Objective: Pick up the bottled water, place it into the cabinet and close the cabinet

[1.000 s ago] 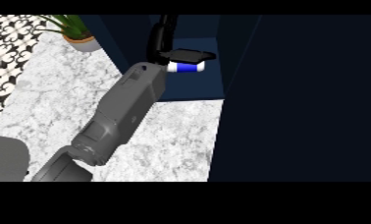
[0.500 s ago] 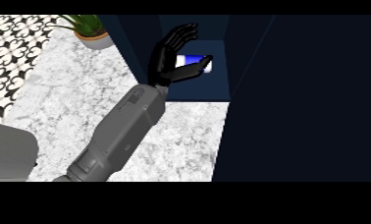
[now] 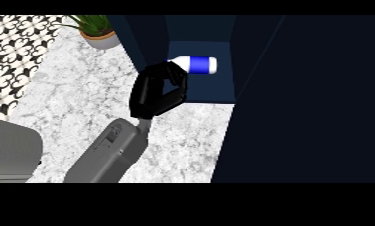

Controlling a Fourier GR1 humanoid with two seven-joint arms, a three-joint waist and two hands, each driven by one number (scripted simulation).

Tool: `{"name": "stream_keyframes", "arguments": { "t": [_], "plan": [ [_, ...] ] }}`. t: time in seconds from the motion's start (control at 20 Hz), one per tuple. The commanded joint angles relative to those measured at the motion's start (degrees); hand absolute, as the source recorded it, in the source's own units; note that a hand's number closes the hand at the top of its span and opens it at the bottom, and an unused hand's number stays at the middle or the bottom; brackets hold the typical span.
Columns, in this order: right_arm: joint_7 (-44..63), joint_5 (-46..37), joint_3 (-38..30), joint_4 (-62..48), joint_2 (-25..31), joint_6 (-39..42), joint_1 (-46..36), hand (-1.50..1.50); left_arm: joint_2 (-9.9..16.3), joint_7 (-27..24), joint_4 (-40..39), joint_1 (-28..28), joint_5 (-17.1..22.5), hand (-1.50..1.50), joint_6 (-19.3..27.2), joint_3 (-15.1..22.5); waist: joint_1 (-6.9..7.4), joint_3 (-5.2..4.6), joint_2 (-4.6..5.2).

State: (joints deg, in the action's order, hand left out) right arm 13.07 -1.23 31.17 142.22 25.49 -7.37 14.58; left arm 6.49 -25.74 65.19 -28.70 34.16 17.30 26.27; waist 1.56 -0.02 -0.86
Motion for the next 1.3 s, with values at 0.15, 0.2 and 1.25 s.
{"name": "stream_keyframes", "arguments": {
  "t": [0.15,0.2,1.25],
  "plan": [
    [11.22,-3.55,10.04,5.43,-1.51,0.27,-3.26,1.5,8.15,0.27,19.58,18.28,-1.83,1.5,0.96,2.96,-0.25,-0.07,0.31],
    [11.07,-3.24,12.2,6.83,-1.53,0.41,-1.89,1.5,9.01,0.3,20.22,19.15,-1.47,1.5,1.24,1.53,-0.74,-0.05,0.34],
    [23.57,-13.47,22.5,-18.81,-24.97,-8.88,-40.18,1.5,19.72,-0.11,38.47,37.93,2.68,1.5,-6.16,-7.6,0.69,-0.17,0.84]
  ]
}}
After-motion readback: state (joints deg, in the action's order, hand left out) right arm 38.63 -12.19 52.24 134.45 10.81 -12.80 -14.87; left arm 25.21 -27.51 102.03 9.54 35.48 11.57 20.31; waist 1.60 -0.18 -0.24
